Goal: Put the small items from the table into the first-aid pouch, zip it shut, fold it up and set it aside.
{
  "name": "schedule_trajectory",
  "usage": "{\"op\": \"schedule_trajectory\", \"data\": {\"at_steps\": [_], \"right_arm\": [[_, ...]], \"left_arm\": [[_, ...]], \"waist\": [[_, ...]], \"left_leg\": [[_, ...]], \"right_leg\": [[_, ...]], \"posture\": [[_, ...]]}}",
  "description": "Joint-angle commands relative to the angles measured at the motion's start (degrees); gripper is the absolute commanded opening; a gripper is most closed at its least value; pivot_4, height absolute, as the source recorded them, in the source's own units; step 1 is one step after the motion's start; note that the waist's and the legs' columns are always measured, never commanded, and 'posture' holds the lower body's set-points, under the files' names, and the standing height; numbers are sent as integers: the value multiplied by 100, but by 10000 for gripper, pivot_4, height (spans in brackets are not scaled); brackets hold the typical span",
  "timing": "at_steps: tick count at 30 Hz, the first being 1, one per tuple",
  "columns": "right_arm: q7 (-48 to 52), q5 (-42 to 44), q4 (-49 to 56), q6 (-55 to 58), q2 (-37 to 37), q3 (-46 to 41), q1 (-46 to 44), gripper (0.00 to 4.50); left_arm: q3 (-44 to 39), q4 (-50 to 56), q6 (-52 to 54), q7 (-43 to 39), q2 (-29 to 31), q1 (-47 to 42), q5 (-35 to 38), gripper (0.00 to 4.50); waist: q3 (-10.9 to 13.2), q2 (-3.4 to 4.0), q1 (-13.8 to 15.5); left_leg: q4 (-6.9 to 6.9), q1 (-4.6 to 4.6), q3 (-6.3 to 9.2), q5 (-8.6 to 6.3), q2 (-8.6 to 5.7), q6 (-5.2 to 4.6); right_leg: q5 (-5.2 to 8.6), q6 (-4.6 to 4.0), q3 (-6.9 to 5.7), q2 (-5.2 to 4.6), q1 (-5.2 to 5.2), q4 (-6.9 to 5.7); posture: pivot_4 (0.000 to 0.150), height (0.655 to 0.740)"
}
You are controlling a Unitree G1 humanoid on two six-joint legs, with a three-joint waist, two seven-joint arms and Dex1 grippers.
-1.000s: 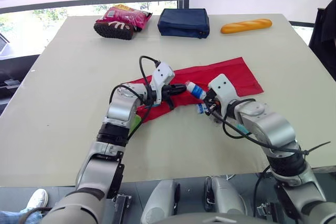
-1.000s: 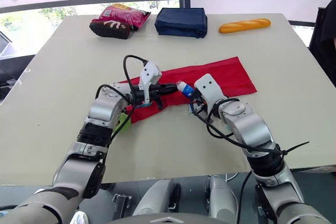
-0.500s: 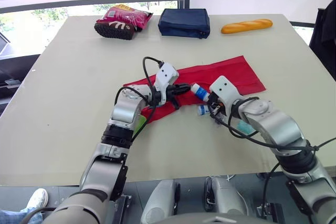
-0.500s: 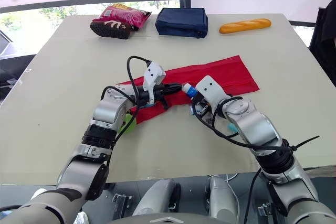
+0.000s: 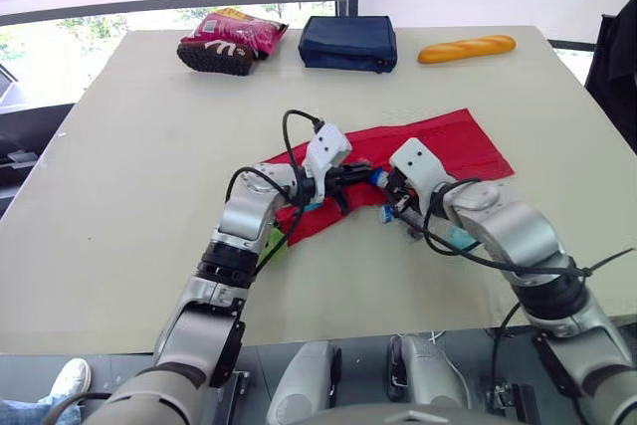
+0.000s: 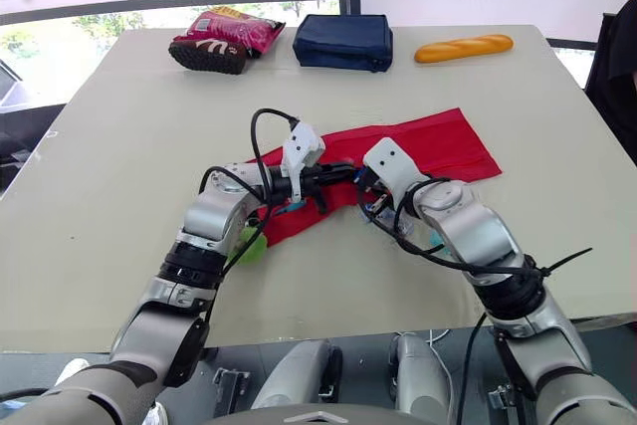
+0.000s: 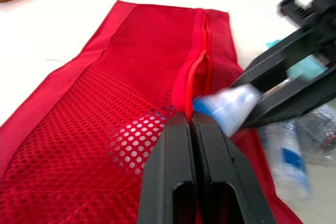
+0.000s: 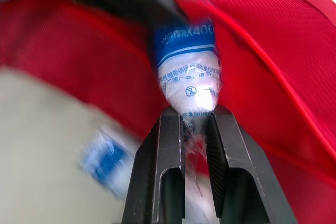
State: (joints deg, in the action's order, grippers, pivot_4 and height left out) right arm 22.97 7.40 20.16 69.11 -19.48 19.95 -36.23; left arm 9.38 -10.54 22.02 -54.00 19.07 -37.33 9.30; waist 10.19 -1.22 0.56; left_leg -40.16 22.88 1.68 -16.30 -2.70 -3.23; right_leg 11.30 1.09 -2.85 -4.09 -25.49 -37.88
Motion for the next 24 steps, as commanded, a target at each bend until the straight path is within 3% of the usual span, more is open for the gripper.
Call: {"op": "schedule_trajectory", "data": {"at_steps": [1, 14, 24], "right_arm": [[-96, 144, 154, -4, 331, -297, -231, 908], [-703, 169, -911, -725, 1859, -732, -103, 908], [-459, -181, -1473, -1847, 1544, -280, -70, 908]], "left_arm": [[87, 315, -33, -53, -43, 62, 116, 0], [84, 315, -42, -3, -80, 81, 119, 0], [125, 449, -56, -103, -65, 193, 158, 0]], "waist": [[0, 0, 5], [1, 3, -73], [1, 3, -132]], "left_leg": [[0, 0, 0, 0, -1, 0], [2, -1, 0, 0, -1, 1], [7, -2, 0, 0, -3, 1]], "right_leg": [[0, 0, 1, 0, 0, 0], [0, 0, 0, 4, -3, -1], [0, 0, 2, 4, -4, -1]], "posture": [[1500, 7397], [1500, 7397], [1500, 7397]]}}
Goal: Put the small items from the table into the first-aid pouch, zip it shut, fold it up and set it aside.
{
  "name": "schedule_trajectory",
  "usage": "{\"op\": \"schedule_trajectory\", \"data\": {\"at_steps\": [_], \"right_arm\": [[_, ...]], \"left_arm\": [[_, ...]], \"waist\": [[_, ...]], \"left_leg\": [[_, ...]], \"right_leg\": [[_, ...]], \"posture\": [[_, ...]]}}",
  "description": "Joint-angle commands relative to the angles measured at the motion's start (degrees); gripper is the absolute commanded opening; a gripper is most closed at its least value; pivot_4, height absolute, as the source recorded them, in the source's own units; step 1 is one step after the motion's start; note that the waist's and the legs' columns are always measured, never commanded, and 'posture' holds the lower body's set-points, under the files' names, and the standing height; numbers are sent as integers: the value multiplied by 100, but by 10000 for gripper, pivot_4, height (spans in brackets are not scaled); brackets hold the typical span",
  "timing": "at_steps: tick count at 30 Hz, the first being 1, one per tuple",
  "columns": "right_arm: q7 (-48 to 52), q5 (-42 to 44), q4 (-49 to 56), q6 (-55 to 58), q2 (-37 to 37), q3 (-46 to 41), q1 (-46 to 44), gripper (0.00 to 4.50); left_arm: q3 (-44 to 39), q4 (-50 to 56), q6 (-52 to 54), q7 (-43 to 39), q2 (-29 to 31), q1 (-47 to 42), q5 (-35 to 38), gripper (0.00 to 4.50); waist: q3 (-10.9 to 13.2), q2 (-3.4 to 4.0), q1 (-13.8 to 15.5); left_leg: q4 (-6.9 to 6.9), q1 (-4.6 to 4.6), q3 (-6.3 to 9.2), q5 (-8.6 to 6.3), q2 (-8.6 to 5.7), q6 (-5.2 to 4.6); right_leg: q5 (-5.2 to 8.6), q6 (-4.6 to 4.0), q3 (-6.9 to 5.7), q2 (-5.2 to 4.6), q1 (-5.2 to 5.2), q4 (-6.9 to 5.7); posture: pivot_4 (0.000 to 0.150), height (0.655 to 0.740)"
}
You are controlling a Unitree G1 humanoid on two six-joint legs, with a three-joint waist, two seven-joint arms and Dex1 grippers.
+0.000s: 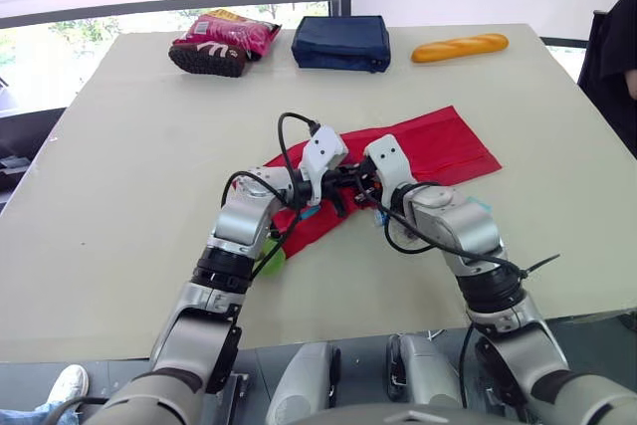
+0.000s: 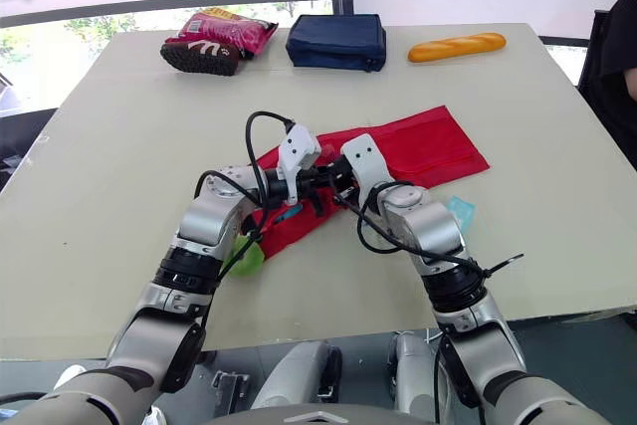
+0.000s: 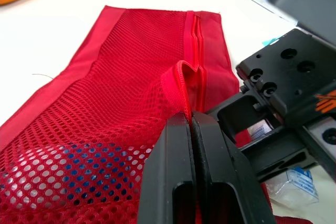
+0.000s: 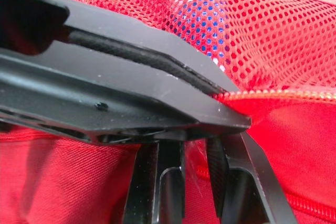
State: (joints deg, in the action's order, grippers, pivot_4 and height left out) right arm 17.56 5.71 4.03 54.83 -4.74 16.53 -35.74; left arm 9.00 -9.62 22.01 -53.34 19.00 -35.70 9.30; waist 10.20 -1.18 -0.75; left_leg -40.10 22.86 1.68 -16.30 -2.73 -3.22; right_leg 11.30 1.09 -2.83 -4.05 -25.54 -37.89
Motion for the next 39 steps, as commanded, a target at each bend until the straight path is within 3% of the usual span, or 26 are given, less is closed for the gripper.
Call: {"op": "schedule_trajectory", "data": {"at_steps": [1, 10, 11, 13, 16, 17, 18, 19, 29, 36, 39], "right_arm": [[64, -1, 91, -484, 107, 23, -133, 908], [249, 21, -169, -1354, 171, -35, -127, 908], [288, 45, -137, -1371, 155, -53, -98, 10776], [319, 53, -66, -1370, 108, -97, -40, 18973], [370, 41, 90, -1313, -32, -163, 72, 34763], [405, 57, 163, -1273, -100, -187, 117, 37167], [459, 75, 272, -1222, -198, -204, 170, 42917], [539, 99, 407, -1157, -313, -211, 226, 44533], [1487, 894, 2115, -982, -1238, -564, 1016, 44533], [2144, 1912, 3376, -1768, -1849, -1858, 2270, 44533], [2524, 2679, 3757, -1719, -2302, -2991, 3172, 44533]], "left_arm": [[180, 376, -53, -205, -46, 49, 165, 0], [125, 306, -76, -222, 15, 49, 156, 0], [110, 262, -102, -224, 34, 36, 143, 0], [66, 152, -156, -219, 69, -2, 122, 0], [-4, -32, -248, -233, 139, -70, 96, 0], [-23, -101, -290, -252, 176, -94, 86, 0], [-45, -184, -340, -279, 224, -124, 75, 0], [-69, -282, -392, -311, 277, -163, 65, 0], [-173, -979, -813, -488, 562, -437, 48, 0], [-223, -792, -843, -748, 913, -100, 108, 0], [-253, -739, -844, -827, 1068, 10, 112, 0]], "waist": [[0, 0, -3], [0, 0, -4], [0, 0, -4], [0, 0, -1], [0, 0, 9], [0, 1, 9], [0, 1, 4], [1, 1, 2], [1, 1, 10], [1, 0, 12], [1, 0, 39]], "left_leg": [[0, 0, 0, 0, 0, 0], [1, 0, -1, 0, 1, 0], [1, 0, 0, 0, 1, 0], [1, 0, 0, 0, 1, 0], [1, 0, 0, 0, 0, 0], [1, 0, 0, 0, 0, 0], [2, 0, 0, 0, 0, 0], [2, 0, -1, 0, 0, 0], [2, 0, -1, -1, 1, -2], [3, 0, 0, -7, 5, -12], [3, 0, 1, -10, 6, -17]], "right_leg": [[0, 0, 0, 0, 0, 0], [0, 0, 2, 0, -1, 0], [0, 0, 2, 0, -1, 0], [0, 0, 2, 0, -1, 0], [0, 0, 2, -1, -1, 1], [0, 0, 2, -1, -1, 1], [0, 0, 2, -1, -1, 1], [0, 0, 2, -1, -1, 1], [1, 1, 0, 0, 0, 4], [1, 3, 0, 0, 1, 5], [2, 3, -2, -3, 6, 9]], "posture": [[1500, 7397], [1500, 7397], [1500, 7397], [1500, 7397], [1500, 7397], [1500, 7397], [1500, 7397], [1500, 7397], [1500, 7397], [1500, 7397], [1500, 7397]]}}
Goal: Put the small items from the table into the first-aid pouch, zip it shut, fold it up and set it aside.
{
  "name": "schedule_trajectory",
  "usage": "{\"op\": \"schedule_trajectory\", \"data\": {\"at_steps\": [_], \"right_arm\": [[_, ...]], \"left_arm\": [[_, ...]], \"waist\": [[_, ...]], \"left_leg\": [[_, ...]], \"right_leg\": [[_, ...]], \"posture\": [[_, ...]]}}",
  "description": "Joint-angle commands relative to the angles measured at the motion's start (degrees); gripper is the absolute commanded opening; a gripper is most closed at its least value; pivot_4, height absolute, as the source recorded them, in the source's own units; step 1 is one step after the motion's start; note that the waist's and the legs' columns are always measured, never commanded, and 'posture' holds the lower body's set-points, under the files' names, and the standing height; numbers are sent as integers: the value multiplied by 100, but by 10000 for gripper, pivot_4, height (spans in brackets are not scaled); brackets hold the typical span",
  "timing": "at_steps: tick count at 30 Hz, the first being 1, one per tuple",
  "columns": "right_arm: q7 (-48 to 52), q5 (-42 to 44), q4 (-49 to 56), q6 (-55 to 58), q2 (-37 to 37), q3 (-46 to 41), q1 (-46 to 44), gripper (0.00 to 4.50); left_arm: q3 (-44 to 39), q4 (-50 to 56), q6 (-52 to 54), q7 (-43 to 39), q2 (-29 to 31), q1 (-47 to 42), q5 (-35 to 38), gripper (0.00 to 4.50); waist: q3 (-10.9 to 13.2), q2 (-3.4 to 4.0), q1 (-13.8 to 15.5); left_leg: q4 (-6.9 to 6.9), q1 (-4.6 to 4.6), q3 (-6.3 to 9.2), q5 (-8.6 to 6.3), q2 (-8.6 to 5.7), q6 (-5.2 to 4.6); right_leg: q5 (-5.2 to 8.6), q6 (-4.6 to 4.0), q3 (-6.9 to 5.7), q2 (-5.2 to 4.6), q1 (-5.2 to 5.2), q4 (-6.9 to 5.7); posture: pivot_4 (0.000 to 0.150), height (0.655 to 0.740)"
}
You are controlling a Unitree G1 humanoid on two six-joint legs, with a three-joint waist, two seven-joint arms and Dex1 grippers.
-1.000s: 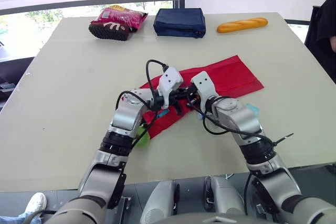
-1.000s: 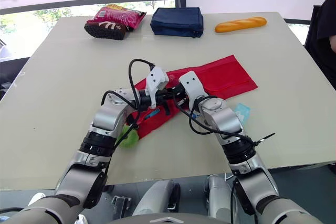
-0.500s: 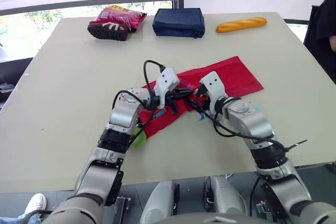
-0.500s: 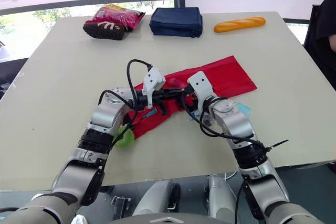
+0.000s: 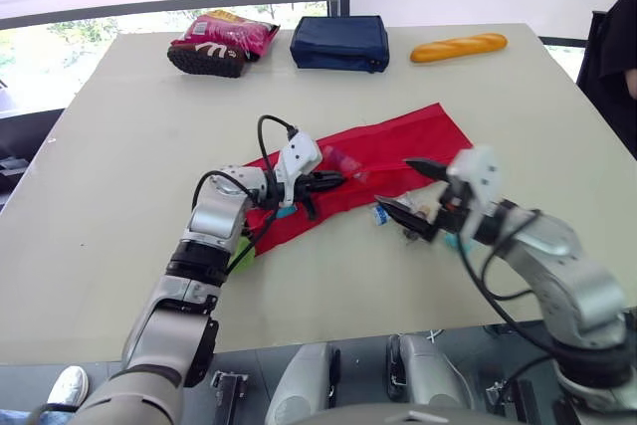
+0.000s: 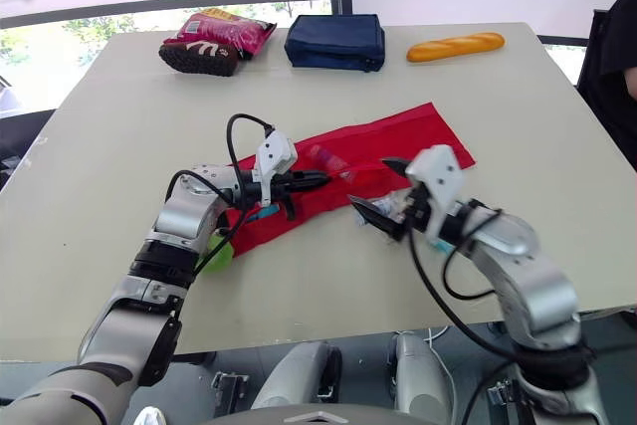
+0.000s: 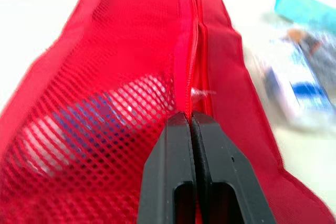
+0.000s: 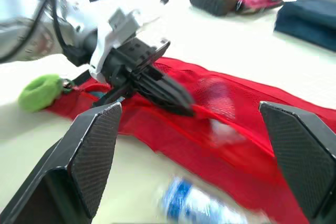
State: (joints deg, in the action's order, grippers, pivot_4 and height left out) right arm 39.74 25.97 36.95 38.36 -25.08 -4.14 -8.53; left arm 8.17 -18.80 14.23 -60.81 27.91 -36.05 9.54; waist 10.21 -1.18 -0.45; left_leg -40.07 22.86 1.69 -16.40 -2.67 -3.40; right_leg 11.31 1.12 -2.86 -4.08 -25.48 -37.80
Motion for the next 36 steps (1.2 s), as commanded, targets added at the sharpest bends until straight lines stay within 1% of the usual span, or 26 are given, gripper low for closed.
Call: {"op": "schedule_trajectory", "data": {"at_steps": [1, 4, 7, 11, 16, 20, 24, 27, 29, 31, 32, 34, 36], "right_arm": [[367, 865, 539, -69, -373, -1176, 656, 44533], [796, 1335, 721, -203, -822, -2148, 1556, 44533], [1350, 1533, 822, -465, -1154, -3118, 2576, 44533], [1623, 1871, 808, -727, -1252, -3980, 3283, 44533], [1736, 2109, 770, -921, -1336, -4509, 3734, 44533], [1761, 2092, 721, -1034, -1421, -4588, 3860, 44533], [1691, 1828, 629, -1213, -1615, -4308, 3704, 44533], [1458, 1431, 528, -1233, -1911, -3627, 3226, 44533], [1340, 1056, 268, -1218, -2225, -2749, 2492, 44533], [1391, 842, -1, -1282, -2412, -2144, 1902, 44533], [1420, 699, -244, -1269, -2469, -1680, 1354, 44533], [1479, 471, -707, -1241, -2430, -841, 302, 44533], [1643, 273, -1129, -1225, -2292, -150, -490, 44533]], "left_arm": [[-178, 197, -65, -95, 206, 68, 94, 0], [-191, 244, -51, -163, 306, 121, 104, 0], [-204, 290, -41, -242, 413, 190, 108, 0], [-213, 321, -37, -276, 501, 237, 141, 0], [-228, 259, -45, -315, 556, 186, 141, 0], [-224, 237, -67, -322, 571, 175, 125, 0], [-219, 209, -72, -317, 566, 151, 116, 0], [-193, 188, -80, -296, 533, 128, 96, 0], [-164, 179, -95, -283, 502, 109, 79, 0], [-141, 176, -103, -271, 478, 93, 67, 0], [-115, 184, -147, -263, 465, 87, 39, 0], [-97, 186, -186, -212, 421, 66, 6, 0], [-106, 189, -207, -146, 373, 48, -20, 0]], "waist": [[0, 0, 23], [0, 0, 51], [0, 0, 89], [0, 1, 118], [-1, 1, 132], [-1, 1, 136], [-1, 1, 135], [-1, 1, 123], [0, 1, 124], [0, 2, 121], [0, 2, 128], [2, 2, 127], [3, 1, 149]], "left_leg": [[0, 0, 0, -2, 0, -4], [0, -2, -2, -6, 7, -10], [0, -10, -3, -7, 21, -12], [0, -14, -10, -8, 31, -12], [-1, -16, -10, -8, 35, -13], [0, -16, -9, -8, 35, -13], [-1, -16, -9, -9, 36, -13], [-1, -16, -10, -9, 36, -13], [-1, -18, -12, -8, 36, -12], [-2, -19, -13, -8, 37, -11], [-2, -17, -14, -7, 36, -11], [-2, -15, -10, -7, 36, -10], [-2, -12, -9, -4, 34, -6]], "right_leg": [[0, 0, -1, -2, 2, 3], [0, 1, 1, -6, 4, 6], [1, 1, -2, -1, 12, 13], [1, 2, 0, 2, 16, 15], [3, 5, -7, -1, 23, 20], [2, 4, -8, -1, 23, 21], [3, 4, -8, -2, 23, 22], [2, 4, -8, -1, 23, 23], [2, 4, -7, -1, 22, 22], [2, 3, -8, -1, 22, 22], [2, 2, -8, -1, 22, 20], [2, 2, -12, 0, 22, 23], [1, 0, -13, 1, 22, 26]], "posture": [[1500, 7397], [1500, 7397], [1500, 7397], [1500, 7397], [1500, 7397], [1500, 7397], [1500, 7397], [1500, 7397], [1500, 7397], [1500, 7397], [1500, 7397], [1500, 7397], [1500, 7397]]}}
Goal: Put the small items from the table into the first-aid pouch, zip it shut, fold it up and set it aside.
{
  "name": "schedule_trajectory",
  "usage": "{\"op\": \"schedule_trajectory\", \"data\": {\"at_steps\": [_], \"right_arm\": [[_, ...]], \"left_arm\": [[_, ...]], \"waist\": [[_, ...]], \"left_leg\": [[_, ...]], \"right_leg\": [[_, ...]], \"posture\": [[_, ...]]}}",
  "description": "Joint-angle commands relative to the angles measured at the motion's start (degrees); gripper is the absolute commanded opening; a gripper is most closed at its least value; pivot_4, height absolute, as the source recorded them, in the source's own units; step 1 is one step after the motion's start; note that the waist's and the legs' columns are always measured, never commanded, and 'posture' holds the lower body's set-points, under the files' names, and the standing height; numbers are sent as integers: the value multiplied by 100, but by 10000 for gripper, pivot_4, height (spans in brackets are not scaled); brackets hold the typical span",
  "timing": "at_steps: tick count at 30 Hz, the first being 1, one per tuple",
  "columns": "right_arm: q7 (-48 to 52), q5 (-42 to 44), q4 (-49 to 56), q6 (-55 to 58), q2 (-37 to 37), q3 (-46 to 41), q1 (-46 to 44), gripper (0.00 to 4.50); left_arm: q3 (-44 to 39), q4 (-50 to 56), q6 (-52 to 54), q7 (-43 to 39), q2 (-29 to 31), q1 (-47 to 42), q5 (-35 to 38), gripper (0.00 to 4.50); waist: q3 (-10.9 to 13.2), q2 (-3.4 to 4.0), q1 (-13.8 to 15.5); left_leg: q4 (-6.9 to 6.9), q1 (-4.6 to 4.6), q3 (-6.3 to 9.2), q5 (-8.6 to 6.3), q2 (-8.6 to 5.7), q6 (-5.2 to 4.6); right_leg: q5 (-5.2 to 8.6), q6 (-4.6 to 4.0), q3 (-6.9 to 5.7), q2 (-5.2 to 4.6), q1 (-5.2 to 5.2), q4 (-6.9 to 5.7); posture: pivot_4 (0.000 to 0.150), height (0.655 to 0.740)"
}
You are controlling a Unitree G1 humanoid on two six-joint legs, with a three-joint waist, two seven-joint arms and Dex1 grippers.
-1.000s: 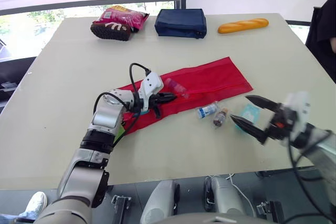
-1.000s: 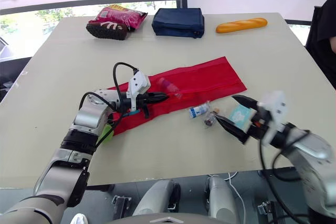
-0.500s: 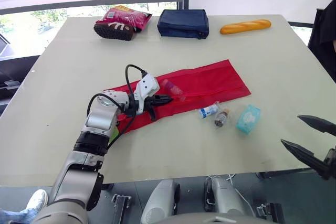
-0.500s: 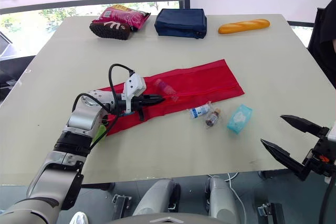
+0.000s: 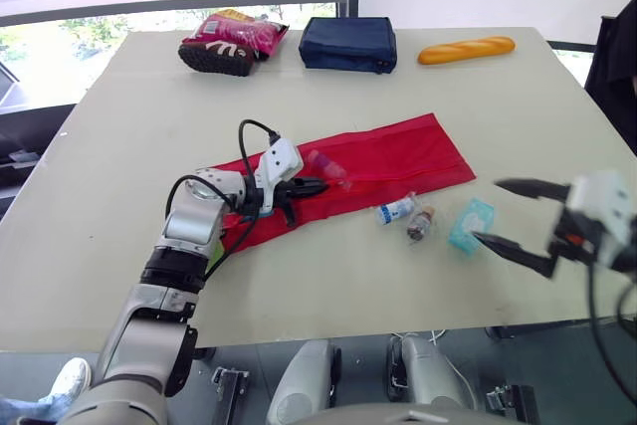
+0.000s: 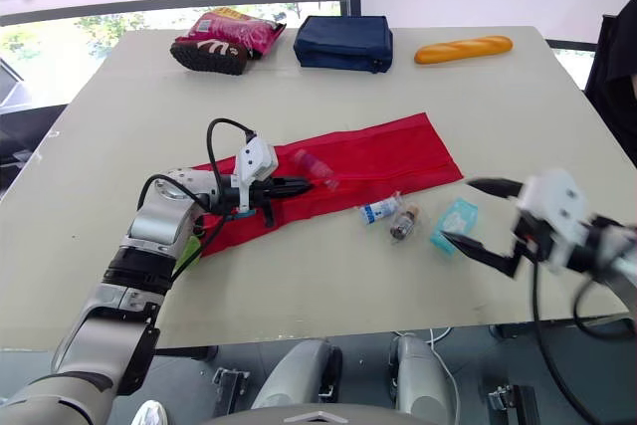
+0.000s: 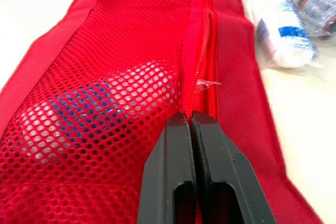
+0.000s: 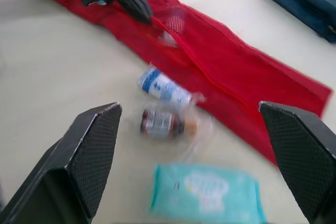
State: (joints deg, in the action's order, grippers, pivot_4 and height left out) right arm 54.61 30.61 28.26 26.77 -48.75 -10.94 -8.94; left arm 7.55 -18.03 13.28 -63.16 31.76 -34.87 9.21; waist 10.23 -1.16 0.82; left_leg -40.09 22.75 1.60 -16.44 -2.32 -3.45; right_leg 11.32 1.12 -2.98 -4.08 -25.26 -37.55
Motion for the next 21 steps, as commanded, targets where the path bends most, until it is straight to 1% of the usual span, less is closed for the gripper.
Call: {"op": "schedule_trajectory", "data": {"at_steps": [1, 5, 10, 14, 16, 18, 21], "right_arm": [[310, -390, -528, -168, 146, 905, -802, 44533], [774, -1093, -1748, -330, 465, 2042, -2010, 44533], [1452, -2101, -3331, -1268, 798, 3029, -3133, 44533], [1628, -2887, -4161, -1734, 1017, 3605, -3661, 44533], [1769, -3196, -4423, -1922, 1016, 3816, -3786, 44533], [1765, -3437, -4631, -2097, 1036, 3919, -3876, 44533], [1692, -3550, -4851, -2142, 1168, 3891, -3982, 44533]], "left_arm": [[-54, 123, -120, 120, -36, -72, 0, 0], [-66, 145, -145, 227, -128, -75, -17, 0], [-74, 203, -139, 255, -145, -77, -21, 0], [-84, 304, -137, 260, -136, 17, -13, 0], [-100, 374, -104, 274, -128, 70, 2, 0], [-118, 423, -86, 282, -111, 120, 14, 0], [-115, 448, -65, 300, -111, 142, 16, 0]], "waist": [[-1, -3, 24], [1, -4, 8], [1, -3, -2], [1, -3, -4], [1, -2, -10], [0, -3, 0], [0, -2, 6]], "left_leg": [[0, 5, 6, 4, -2, 7], [-2, 10, 11, 8, -10, 14], [-8, 8, 4, 10, -18, 16], [-7, 11, 7, 11, -18, 19], [-7, 11, 5, 11, -20, 19], [-7, 9, 5, 12, -22, 20], [-8, 8, 8, 12, -27, 20]], "right_leg": [[0, -1, -5, -1, -1, 0], [-2, -2, -11, -3, 2, 6], [-5, 3, -5, 1, 0, 1], [-6, 2, -3, -1, -4, 0], [-6, 1, 1, -4, -7, -4], [-6, 1, 4, -5, -7, -6], [-6, 1, 1, -5, -5, -8]], "posture": [[1500, 7397], [1500, 7397], [1500, 7397], [1500, 7397], [1500, 7397], [1500, 7397], [1500, 7397]]}}
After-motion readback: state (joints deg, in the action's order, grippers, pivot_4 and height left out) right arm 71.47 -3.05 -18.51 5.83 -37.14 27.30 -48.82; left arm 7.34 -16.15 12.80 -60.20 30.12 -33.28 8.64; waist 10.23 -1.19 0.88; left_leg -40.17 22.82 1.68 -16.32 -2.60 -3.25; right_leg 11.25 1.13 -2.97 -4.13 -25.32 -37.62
